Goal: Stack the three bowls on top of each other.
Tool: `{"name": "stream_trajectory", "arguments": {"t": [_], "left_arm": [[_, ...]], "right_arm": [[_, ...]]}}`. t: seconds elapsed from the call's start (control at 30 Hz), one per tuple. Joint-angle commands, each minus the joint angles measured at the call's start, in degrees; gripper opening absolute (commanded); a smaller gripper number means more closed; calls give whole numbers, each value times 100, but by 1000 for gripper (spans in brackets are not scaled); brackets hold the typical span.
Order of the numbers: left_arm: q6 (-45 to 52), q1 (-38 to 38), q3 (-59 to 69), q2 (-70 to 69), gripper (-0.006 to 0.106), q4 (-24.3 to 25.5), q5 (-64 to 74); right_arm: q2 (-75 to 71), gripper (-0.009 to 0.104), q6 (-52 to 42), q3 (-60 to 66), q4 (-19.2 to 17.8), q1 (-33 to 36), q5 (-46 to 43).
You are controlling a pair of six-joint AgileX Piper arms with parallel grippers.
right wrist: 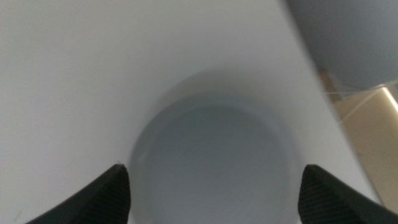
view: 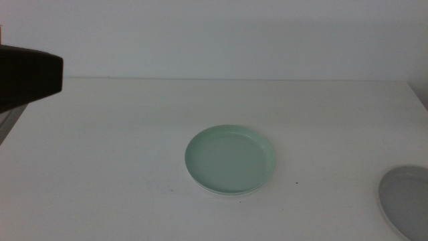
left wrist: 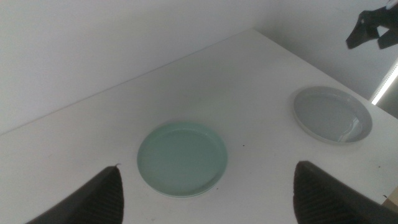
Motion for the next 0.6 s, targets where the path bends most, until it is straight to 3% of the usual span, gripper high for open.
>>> {"name": "stream_trajectory", "arguments": {"t": [0.0,0.17,0.57], "left_arm": [[-35,8,17,-36,94,-2,-72],[-35,8,17,-36,94,-2,-72],[-35,8,17,-36,94,-2,-72]], "right_arm": [[264,91,-152,-49,-24,-450,-287],[982,91,-259,-7,-14,-951,-394],[1902,86,-467,697,-273,-951,-799]]}}
